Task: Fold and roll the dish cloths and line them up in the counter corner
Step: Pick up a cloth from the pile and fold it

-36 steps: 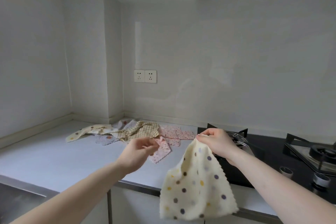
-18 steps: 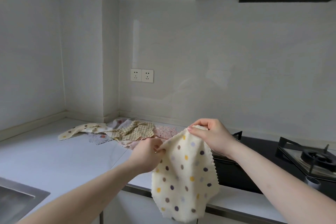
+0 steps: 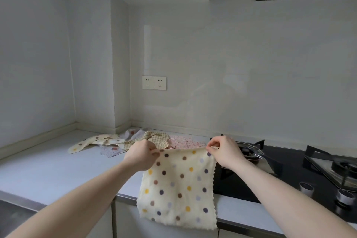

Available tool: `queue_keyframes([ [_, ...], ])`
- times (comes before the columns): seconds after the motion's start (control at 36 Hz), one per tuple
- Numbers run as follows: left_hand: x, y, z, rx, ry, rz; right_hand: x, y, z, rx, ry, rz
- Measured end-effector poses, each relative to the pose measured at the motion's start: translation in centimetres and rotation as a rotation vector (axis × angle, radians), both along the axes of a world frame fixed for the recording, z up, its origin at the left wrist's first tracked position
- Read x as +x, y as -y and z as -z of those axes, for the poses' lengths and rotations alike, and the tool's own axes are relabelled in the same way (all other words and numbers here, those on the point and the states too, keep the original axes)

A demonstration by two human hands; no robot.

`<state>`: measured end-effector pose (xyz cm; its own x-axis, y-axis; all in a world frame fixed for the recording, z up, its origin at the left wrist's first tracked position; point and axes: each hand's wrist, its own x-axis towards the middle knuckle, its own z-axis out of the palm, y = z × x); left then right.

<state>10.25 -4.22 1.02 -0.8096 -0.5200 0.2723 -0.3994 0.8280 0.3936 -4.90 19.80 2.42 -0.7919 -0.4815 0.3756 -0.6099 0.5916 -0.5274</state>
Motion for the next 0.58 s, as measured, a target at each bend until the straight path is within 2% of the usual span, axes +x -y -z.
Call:
queue_keyframes([
  [0.14, -1.3, 0.2, -1.2, 0.467, -0.115, 0.0, -1.7, 1.9, 0.4, -0.084, 0.053, 0.087],
  [0.19, -1.8, 0.2, -1.3, 0.533, -0.166, 0.001, -2.3, 2.4, 0.7, -0.106, 0.071, 0.116],
  [0.33, -2.7, 0.3, -0.7, 0.46, -0.197, 0.019, -2.6, 3.0, 0.8, -0.168, 0.06, 0.143],
  [0.58, -1.5, 1.0, 1.7, 0.423, -0.142, 0.145, -1.2, 1.5, 2.6, -0.143, 0.041, 0.01],
])
